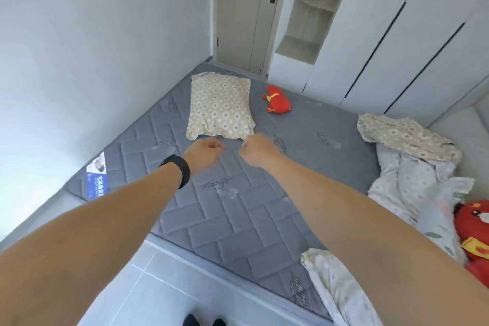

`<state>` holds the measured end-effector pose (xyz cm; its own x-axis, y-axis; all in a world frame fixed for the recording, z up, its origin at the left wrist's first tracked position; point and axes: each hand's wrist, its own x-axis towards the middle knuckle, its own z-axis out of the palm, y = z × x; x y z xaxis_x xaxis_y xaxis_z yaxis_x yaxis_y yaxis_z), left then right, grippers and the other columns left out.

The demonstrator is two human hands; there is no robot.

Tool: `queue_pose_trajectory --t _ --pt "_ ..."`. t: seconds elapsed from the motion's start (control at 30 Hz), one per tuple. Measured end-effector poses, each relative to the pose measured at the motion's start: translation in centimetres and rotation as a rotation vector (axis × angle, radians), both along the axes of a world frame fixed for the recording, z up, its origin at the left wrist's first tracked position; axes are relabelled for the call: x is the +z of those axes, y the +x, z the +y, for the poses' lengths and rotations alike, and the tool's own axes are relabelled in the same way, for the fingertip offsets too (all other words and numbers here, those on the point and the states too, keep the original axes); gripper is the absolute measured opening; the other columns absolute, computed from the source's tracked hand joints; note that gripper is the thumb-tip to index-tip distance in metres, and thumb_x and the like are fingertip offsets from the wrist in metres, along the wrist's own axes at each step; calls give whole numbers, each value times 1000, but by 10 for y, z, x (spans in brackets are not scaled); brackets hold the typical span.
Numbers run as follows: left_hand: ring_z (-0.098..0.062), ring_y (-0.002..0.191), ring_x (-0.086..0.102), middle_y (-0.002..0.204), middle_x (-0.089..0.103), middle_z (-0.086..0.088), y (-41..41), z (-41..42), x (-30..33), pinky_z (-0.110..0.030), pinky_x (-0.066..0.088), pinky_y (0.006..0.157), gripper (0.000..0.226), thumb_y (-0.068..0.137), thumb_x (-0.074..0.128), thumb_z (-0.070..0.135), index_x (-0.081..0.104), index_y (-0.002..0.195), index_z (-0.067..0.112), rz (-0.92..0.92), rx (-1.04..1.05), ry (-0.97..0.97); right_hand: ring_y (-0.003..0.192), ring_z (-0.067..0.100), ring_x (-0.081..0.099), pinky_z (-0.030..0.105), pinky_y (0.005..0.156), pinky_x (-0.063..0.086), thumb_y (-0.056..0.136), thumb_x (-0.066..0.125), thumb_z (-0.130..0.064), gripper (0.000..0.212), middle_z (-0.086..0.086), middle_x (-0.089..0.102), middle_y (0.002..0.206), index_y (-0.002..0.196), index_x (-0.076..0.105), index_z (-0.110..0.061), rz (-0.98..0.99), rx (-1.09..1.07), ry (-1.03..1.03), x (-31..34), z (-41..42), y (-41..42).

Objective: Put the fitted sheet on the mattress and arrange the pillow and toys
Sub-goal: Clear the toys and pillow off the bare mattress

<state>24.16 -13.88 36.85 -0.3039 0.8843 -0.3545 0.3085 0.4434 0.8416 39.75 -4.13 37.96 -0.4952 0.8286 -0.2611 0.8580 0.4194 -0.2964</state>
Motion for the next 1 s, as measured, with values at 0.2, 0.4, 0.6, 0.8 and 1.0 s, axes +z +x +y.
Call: queue_pose_trajectory --t 0.2,0.4,0.6,0.8,1.0 --pt "-14 71 62 96 64 1 -111 -83 -16 -22 45 56 11 99 54 20 64 98 22 -6 127 -37 56 20 39 31 47 26 92 48 -18 27 2 40 67 65 42 -18 31 184 -76 -17 -55 -142" --pt "-16 74 62 95 66 0 -264 -131 -18 -32 49 72 14 97 54 20 67 94 24 -44 284 22 106 33 61 39 81 52 94 47 -27 25 10 60 118 105 67 -16 5 363 -11 -30 -110 -311" --pt "-16 69 62 91 65 -1 -415 -180 -18 -29 47 64 14 96 58 22 69 102 16 -59 277 -48 105 32 61 39 82 53 92 48 -26 26 7 63 118 107 67 -16 67 248 -53 -36 -145 -451" --pt "-18 64 57 93 62 -9 -514 -180 -10 -19 46 50 15 97 53 9 67 100 10 -66 291 -115 100 33 63 35 81 51 94 42 -15 24 12 69 104 92 65 -11 238 65 -169 -45 -161 -535" --pt "-14 74 60 96 64 -2 -567 -103 -9 -14 46 54 16 97 54 10 67 105 10 -55 112 -83 99 26 64 33 79 50 92 53 -19 18 5 70 105 102 68 -15 402 -150 -194 -55 -95 -622"
